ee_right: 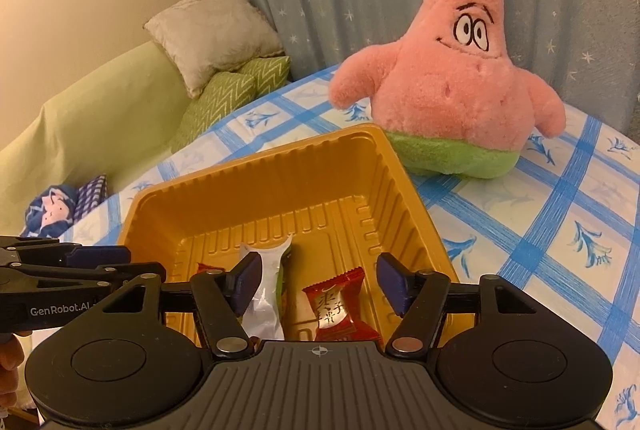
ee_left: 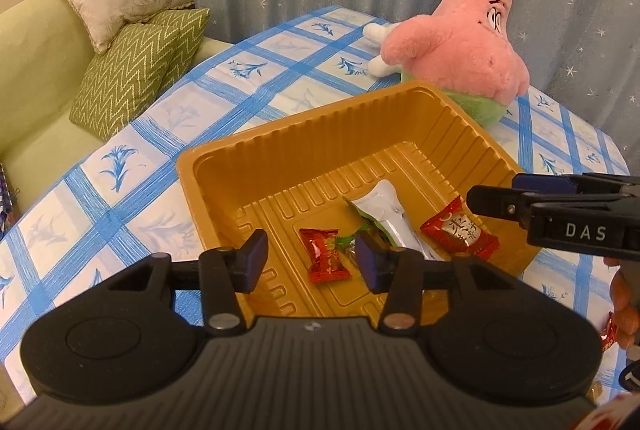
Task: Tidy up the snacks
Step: 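Open the left tool to drop the small red packet into the tray, then move both open tools from the tray back toward the remaining snacks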
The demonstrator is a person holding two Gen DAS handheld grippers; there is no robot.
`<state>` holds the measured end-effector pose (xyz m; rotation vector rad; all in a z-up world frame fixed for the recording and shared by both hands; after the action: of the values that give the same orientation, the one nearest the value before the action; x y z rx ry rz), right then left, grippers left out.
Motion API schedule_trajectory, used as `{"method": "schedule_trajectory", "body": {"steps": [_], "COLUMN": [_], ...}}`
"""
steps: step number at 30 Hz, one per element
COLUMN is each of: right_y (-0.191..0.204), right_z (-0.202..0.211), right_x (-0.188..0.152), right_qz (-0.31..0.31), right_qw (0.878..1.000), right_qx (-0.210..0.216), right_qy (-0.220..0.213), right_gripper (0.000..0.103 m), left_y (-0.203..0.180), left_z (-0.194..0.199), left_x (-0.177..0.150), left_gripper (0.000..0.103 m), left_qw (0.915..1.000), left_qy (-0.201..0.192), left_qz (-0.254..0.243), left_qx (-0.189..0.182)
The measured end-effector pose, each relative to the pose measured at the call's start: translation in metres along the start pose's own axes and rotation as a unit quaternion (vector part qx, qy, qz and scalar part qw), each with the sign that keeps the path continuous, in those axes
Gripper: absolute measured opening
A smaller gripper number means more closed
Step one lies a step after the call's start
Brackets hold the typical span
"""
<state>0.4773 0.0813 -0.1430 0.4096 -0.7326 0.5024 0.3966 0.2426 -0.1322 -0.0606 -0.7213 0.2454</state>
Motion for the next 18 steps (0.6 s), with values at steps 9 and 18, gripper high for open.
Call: {"method": "schedule_trajectory", "body": {"steps": [9, 18], "right_y": [0.002, 0.001], "right_z": [0.030, 0.081], "right_x": [-0.003, -0.023], "right_qz": [-0.014, -0.042], "right_qw": [1.000, 0.998], "right_qx": [0.004, 0.010], "right_qy": [-0.021, -0.046], "right_gripper": [0.068, 0.072], "left_y": [-0.002, -0.015], "left_z": [0.024, 0.060], "left_x": [-0.002, -0.022], "left_gripper": [0.055, 0.055], "left_qw": [0.9999, 0.9996], "left_qy": [-0.012, -0.016], "left_qz": [-0.003, -0.010], "left_qx": [0.002, -0.020]}}
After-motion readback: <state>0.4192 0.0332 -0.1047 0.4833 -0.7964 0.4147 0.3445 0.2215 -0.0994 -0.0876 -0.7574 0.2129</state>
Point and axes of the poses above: each gripper's, at about its wrist camera, not at the fingertips, and z roughly against the way its jaws point, y to its left, x to its top, the point moved 7 cm from there along -z, roughly the way its jaws point, and after that the axes turned 6 degrees about -x, right-handed, at the moved point
